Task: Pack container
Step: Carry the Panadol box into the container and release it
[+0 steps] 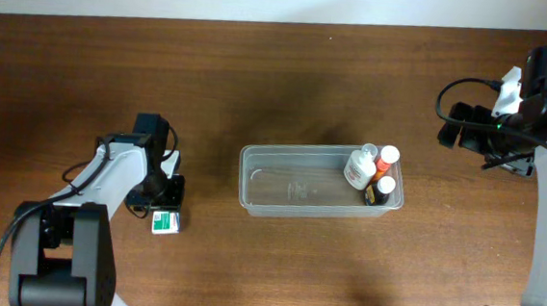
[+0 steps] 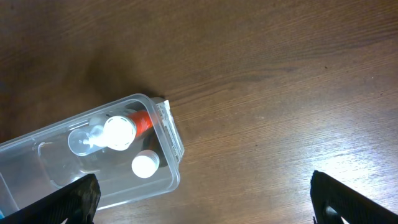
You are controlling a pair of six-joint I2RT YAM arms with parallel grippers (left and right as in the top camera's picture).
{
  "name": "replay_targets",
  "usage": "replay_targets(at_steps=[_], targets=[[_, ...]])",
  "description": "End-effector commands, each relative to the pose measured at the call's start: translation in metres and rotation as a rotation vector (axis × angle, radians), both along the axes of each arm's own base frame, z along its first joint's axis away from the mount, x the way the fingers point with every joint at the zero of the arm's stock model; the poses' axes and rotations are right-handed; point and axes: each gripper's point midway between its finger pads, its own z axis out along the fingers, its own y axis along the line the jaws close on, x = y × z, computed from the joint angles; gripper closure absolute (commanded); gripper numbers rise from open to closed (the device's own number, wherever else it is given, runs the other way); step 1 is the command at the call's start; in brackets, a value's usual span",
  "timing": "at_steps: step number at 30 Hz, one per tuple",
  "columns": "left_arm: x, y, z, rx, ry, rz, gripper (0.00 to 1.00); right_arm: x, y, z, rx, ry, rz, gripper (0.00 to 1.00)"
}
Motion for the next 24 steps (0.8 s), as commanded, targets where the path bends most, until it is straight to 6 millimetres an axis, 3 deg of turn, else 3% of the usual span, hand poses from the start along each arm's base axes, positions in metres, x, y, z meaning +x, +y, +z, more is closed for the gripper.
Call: replay_targets(at_steps=[1, 5, 10, 14, 16, 19, 24], targets=[[0.012, -0.015, 0.021, -0.039, -0.057, -0.033, 0.56, -0.003, 0.002, 0.001, 0.008, -0.003, 0.012, 0.0], [0.029, -0.045, 0.066, -0.054, -0.185, -0.131, 0.56, -0.003, 0.002, 0.001, 0.008, -0.002, 0.012, 0.0], [0.05, -0.108, 0.143, -0.091, -0.46, -0.392, 0.61, -0.003, 0.002, 0.001, 0.008, -0.002, 0.012, 0.0], [0.051, -0.165, 0.181, -0.133, -0.653, -0.666, 0.6, -0.003, 0.002, 0.001, 0.008, -0.003, 0.012, 0.0], [0.046, -0.19, 0.186, -0.153, -0.695, -0.758, 0.6, -0.003, 0.002, 0.001, 0.008, -0.003, 0.012, 0.0], [0.039, -0.217, 0.175, -0.164, -0.689, -0.87, 0.6, -0.003, 0.002, 0.001, 0.008, -0.002, 0.012, 0.0], [0.038, -0.231, 0.125, -0.142, -0.559, -0.92, 0.6, -0.003, 0.002, 0.001, 0.008, -0.003, 0.012, 0.0]])
